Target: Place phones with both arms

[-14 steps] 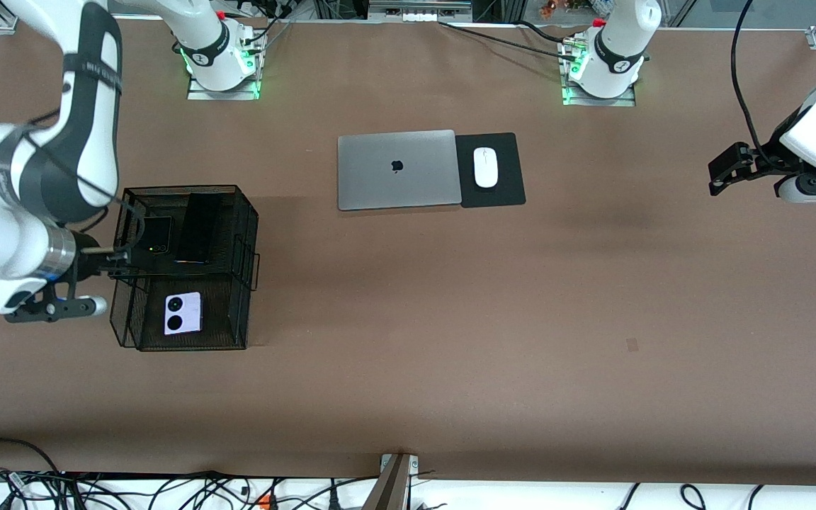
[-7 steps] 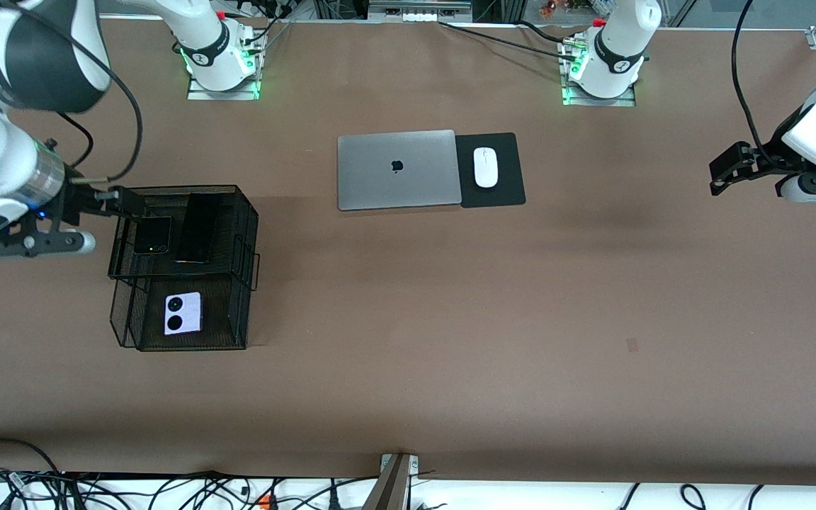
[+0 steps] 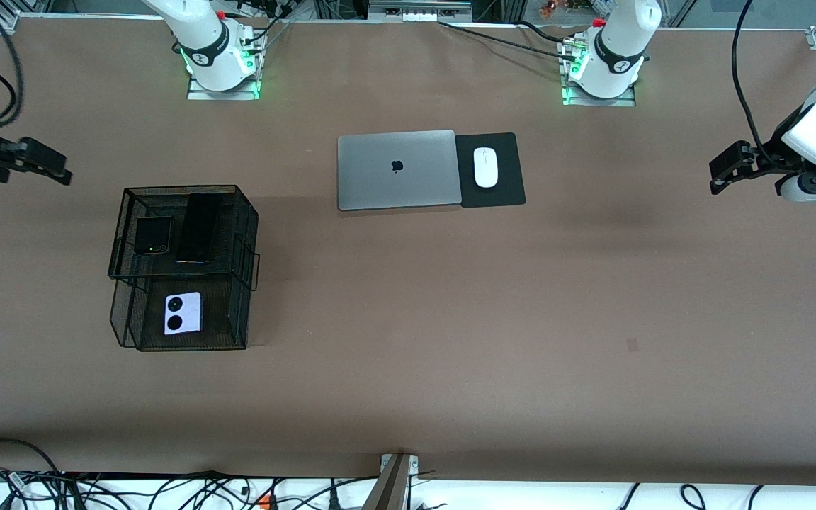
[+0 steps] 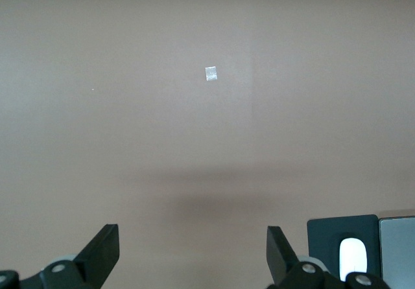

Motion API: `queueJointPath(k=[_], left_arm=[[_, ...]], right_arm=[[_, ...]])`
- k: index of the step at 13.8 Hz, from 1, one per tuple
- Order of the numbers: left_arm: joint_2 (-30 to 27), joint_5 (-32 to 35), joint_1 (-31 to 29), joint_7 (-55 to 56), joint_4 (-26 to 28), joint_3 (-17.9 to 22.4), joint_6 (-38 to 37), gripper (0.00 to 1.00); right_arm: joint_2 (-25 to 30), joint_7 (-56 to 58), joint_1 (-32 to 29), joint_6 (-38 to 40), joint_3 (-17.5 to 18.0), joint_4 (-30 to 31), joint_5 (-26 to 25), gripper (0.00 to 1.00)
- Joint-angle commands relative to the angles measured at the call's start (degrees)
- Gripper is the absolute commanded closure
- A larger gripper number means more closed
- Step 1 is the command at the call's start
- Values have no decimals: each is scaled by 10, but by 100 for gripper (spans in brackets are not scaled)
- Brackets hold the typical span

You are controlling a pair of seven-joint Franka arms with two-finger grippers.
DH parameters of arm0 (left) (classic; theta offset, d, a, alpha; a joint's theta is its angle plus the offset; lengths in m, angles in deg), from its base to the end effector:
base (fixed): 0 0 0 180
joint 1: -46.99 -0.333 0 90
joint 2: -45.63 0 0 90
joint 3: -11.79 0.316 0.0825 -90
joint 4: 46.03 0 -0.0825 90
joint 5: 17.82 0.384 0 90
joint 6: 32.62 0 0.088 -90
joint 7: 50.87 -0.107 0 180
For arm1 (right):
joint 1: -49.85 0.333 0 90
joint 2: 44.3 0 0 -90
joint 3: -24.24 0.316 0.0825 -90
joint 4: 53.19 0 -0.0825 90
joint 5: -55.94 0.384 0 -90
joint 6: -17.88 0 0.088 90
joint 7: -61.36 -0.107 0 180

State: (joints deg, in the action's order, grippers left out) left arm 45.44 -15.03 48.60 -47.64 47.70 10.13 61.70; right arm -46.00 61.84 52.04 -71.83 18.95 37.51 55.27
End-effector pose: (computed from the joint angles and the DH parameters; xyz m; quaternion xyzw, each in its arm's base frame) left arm 0.5586 -0.0271 0.6022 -0.9997 0.0020 -0.0082 0.0239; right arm 0.5610 -0.0309 0.6018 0.9994 -0.0228 -0.0236 0.0065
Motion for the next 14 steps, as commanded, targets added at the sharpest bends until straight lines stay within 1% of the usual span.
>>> queueJointPath(k=[1, 7, 14], left_arm=[[12, 5, 1, 11, -23, -3, -15, 0], [12, 5, 1, 11, -23, -3, -15, 0], [12, 5, 1, 11, -23, -3, -15, 0]], right_arm=[[18, -7, -60, 4, 60, 18, -8, 0], [12, -7, -58, 1, 61, 12, -15, 0], [12, -9, -58, 4, 61, 12, -10, 0]])
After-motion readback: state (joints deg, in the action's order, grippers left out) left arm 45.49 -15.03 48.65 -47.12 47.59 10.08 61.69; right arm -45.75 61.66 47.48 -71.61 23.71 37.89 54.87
